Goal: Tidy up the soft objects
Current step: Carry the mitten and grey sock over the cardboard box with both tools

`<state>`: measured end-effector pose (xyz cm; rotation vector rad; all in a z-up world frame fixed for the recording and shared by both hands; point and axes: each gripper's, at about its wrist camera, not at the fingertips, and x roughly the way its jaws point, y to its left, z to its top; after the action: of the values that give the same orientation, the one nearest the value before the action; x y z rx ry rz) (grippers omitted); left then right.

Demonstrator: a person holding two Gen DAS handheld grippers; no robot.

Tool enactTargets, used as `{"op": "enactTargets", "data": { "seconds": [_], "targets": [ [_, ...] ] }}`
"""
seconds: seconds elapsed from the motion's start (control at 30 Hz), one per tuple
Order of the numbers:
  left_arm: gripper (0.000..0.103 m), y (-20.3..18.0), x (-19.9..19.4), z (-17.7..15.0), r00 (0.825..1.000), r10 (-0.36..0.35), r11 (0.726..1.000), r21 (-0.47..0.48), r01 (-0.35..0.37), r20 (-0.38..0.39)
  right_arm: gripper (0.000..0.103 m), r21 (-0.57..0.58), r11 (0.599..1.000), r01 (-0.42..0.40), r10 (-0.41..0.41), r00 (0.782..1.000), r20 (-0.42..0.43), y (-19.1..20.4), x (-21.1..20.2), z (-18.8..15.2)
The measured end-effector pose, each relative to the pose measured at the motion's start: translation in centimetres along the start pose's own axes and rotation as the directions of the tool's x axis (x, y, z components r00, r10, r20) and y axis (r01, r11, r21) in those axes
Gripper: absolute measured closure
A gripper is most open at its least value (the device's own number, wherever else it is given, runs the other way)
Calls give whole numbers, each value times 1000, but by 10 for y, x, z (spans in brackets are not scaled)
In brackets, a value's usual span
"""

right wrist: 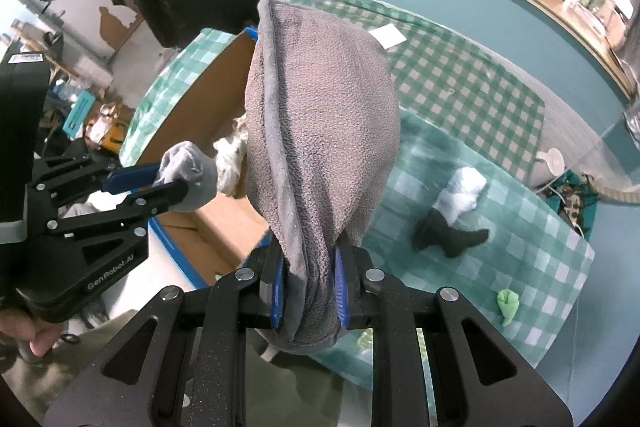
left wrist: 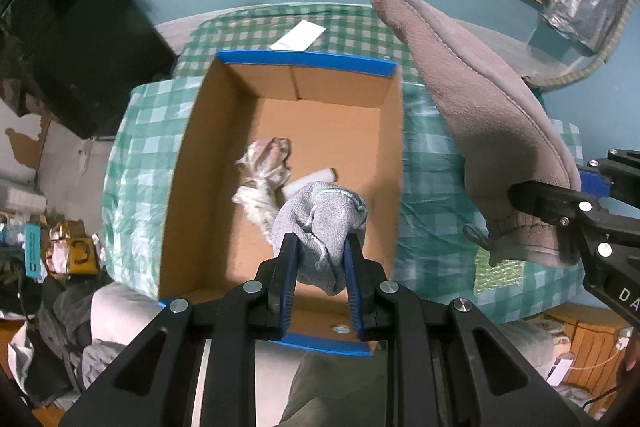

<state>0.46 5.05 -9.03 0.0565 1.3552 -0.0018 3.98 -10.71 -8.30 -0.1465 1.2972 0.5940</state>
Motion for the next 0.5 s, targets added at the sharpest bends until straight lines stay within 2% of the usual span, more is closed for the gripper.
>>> {"op": "enactTargets", "data": {
  "seconds": [0.5],
  "targets": [
    [81,56,12,-2,999,37,996,-83,-39,-25,85,-64,997,-32,30,999,-36,36,33,33]
  ]
}}
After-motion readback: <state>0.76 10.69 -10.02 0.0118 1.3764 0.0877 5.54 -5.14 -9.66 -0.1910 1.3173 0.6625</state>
